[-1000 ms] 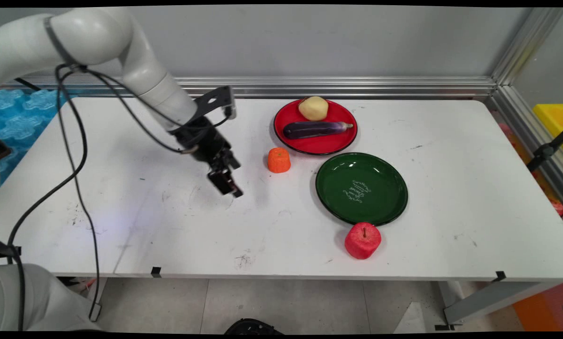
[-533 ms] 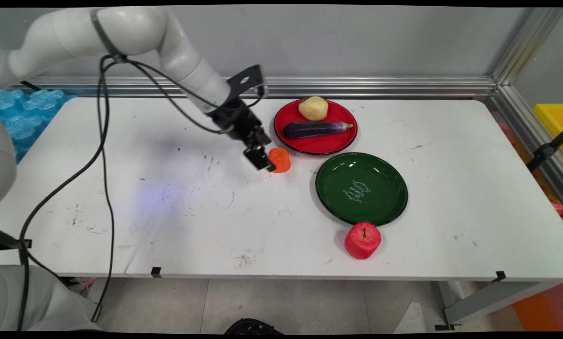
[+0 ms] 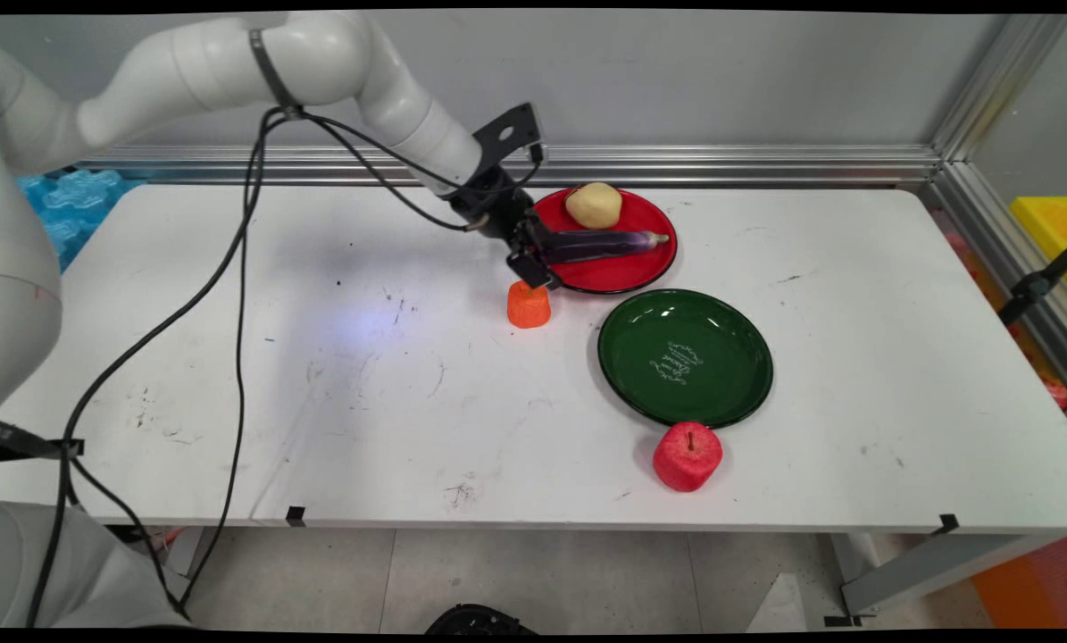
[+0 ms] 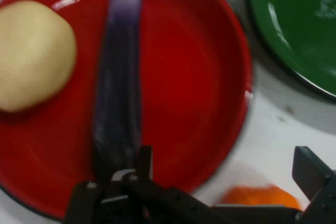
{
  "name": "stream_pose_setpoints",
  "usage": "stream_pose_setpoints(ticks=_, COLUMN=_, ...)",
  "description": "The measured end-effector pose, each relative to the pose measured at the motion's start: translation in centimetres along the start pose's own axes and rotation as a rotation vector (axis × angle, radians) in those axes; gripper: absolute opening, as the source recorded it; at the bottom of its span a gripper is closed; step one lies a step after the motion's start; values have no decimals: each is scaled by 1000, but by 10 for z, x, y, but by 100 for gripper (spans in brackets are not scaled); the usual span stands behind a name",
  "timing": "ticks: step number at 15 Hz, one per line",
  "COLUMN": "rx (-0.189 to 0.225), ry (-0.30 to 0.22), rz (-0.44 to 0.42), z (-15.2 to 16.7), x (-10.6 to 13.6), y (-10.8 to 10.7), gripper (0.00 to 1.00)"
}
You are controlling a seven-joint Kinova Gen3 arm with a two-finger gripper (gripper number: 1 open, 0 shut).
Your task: Pick up the eggplant from the red plate
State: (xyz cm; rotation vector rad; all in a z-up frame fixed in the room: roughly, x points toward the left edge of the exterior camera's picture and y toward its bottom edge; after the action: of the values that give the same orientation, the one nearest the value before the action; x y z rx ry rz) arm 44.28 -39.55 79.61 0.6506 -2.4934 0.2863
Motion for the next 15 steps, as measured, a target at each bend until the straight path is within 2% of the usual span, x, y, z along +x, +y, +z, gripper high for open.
stream_pose_setpoints(ticks=6, rx=40, ry=48, rz=37, z=32, x=13, y=-31, gripper=100)
stream_pose_setpoints(ticks=15, rx=43, ry=78, rz=45, z=67, x=17, y=-57, gripper=100)
